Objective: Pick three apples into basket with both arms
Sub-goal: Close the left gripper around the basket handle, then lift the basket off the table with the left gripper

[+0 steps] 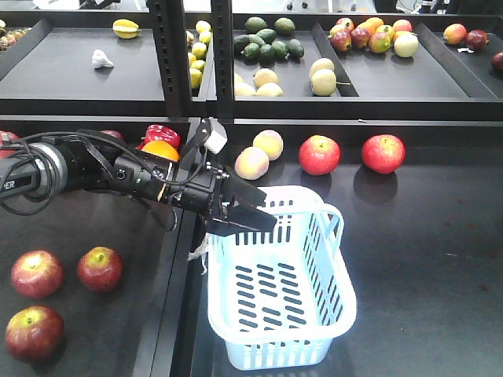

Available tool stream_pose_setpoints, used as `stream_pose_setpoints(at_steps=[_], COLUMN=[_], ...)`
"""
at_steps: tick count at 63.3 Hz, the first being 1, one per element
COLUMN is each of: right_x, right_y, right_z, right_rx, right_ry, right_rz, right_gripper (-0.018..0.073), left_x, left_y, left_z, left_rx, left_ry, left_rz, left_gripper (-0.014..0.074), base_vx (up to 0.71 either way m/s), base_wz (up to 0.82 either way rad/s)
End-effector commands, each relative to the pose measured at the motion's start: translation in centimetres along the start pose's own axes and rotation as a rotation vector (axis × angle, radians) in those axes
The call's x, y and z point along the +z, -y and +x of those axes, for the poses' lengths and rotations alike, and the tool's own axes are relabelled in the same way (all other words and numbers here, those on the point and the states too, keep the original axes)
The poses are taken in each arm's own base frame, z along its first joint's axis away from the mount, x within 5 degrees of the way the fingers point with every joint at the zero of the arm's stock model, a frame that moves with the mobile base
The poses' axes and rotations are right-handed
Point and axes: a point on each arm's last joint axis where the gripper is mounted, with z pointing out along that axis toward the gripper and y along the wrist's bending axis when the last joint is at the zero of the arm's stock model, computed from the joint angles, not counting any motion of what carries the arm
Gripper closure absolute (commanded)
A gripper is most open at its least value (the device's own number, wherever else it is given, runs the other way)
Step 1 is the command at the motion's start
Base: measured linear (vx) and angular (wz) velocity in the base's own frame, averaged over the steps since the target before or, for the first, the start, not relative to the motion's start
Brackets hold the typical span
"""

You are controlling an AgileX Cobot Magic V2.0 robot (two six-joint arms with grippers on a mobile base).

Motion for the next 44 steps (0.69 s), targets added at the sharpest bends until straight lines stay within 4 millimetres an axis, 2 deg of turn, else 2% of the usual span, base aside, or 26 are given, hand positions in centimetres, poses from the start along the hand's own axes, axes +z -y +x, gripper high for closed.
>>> stream_pose_setpoints(at_steps=[1, 10, 26, 44], right_x=[0.0, 0.0, 0.0, 0.0], right_y=[0.3, 0.3, 0.3, 0.3], right_z=[-0.6, -0.6, -0.6, -0.6], right_rx=[-0.011, -0.011, -0.011, -0.011], right_ry=[0.066, 0.066, 0.066, 0.066], right_rz=[0.032, 0.032, 0.032, 0.032], right_gripper=[0.0563, 0.0563, 0.0563, 0.0563], left_x=[-1.0, -1.0, -1.0, -1.7], left_y=[1.5, 1.5, 1.8, 2.6], left_z=[-2.1, -2.1, -2.1, -3.1], left_rx=[0.094, 0.090, 0.085, 0.019], left_ry=[-0.007, -0.007, -0.008, 0.008], left_rz=[0.012, 0.013, 0.038, 0.055], left_gripper=[0.0122, 0.0269, 0.0607, 0.0605], base_vx=[0.00, 0.00, 0.00, 0.00], base_wz=[0.00, 0.00, 0.00, 0.00])
